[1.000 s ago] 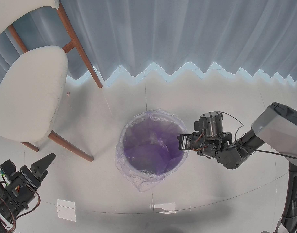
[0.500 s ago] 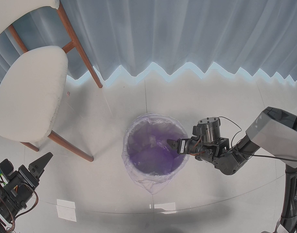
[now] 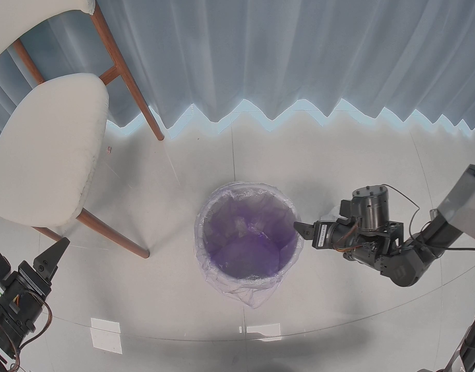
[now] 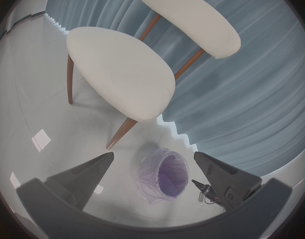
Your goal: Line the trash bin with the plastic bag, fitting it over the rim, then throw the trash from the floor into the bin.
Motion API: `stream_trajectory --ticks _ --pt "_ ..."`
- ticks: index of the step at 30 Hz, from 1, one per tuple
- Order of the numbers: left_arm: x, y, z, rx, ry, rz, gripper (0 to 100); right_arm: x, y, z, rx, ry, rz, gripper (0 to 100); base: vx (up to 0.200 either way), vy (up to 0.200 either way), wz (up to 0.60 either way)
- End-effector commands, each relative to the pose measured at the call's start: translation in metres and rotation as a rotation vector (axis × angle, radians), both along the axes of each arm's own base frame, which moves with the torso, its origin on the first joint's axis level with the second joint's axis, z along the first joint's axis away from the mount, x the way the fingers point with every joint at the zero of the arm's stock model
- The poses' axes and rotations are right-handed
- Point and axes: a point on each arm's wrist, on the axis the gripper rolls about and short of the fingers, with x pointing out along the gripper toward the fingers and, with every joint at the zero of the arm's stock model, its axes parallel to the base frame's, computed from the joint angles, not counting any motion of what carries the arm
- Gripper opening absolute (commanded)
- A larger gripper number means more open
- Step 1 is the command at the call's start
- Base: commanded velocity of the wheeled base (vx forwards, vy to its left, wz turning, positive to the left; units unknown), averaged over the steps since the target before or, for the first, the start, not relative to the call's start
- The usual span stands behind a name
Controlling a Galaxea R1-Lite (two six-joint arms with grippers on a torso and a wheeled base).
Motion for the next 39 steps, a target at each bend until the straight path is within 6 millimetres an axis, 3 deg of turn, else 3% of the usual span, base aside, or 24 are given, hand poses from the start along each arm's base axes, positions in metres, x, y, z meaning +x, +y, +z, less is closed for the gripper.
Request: stream_trajectory --ticks 1,2,5,8,13,17,19,20,21,29,34,39 --pt "-0.018 0.006 0.000 0.042 -0.052 0.020 100 -0.045 -0.034 0.041 0.016 -0.074 -0.068 100 0.000 0.000 0.00" --pt "-0.018 0.006 0.000 0.042 -0.052 0.020 100 -0.045 -0.034 0.041 0.016 -0.074 -0.068 100 0.000 0.000 0.00" --pt "-0.029 0.011 -0.001 0.088 -0.075 0.053 100 -0.084 -0.058 0.050 0.017 -0.078 -0.117 100 0.000 0.000 0.00" --pt "-0.035 0.016 -0.003 0.122 -0.067 0.113 100 -0.107 -0.074 0.053 0.019 -0.084 -0.159 100 0.000 0.000 0.00" --pt "-0.050 0.020 -0.006 0.179 -0.091 0.173 100 -0.136 -0.088 0.049 0.014 -0.079 -0.198 100 0.000 0.000 0.00" --pt "-0.085 0.019 -0.022 0.360 -0.176 0.062 100 -0.160 -0.092 0.056 0.022 -0.124 -0.200 100 0.000 0.000 0.00" --pt "-0.095 0.019 -0.031 0.438 -0.185 0.035 100 -0.165 -0.093 0.056 0.022 -0.129 -0.199 100 0.000 0.000 0.00" --pt "-0.110 0.019 -0.054 0.582 -0.173 -0.004 100 -0.172 -0.095 0.055 0.020 -0.134 -0.205 100 0.000 0.000 0.00" --pt "-0.113 0.019 -0.060 0.629 -0.153 0.000 100 -0.174 -0.096 0.054 0.019 -0.132 -0.212 100 0.000 0.000 0.00" --pt "-0.117 0.019 -0.062 0.813 -0.151 0.068 100 -0.194 -0.104 0.045 -0.066 -0.127 -0.210 100 0.000 0.000 0.00" --pt "-0.117 0.020 -0.063 0.802 -0.118 0.128 100 -0.212 -0.106 0.028 -0.147 -0.074 -0.168 100 0.000 0.000 0.00" --pt "-0.117 0.020 -0.063 0.812 -0.124 0.114 100 -0.213 -0.106 0.027 -0.141 -0.070 -0.173 100 0.000 0.000 0.00"
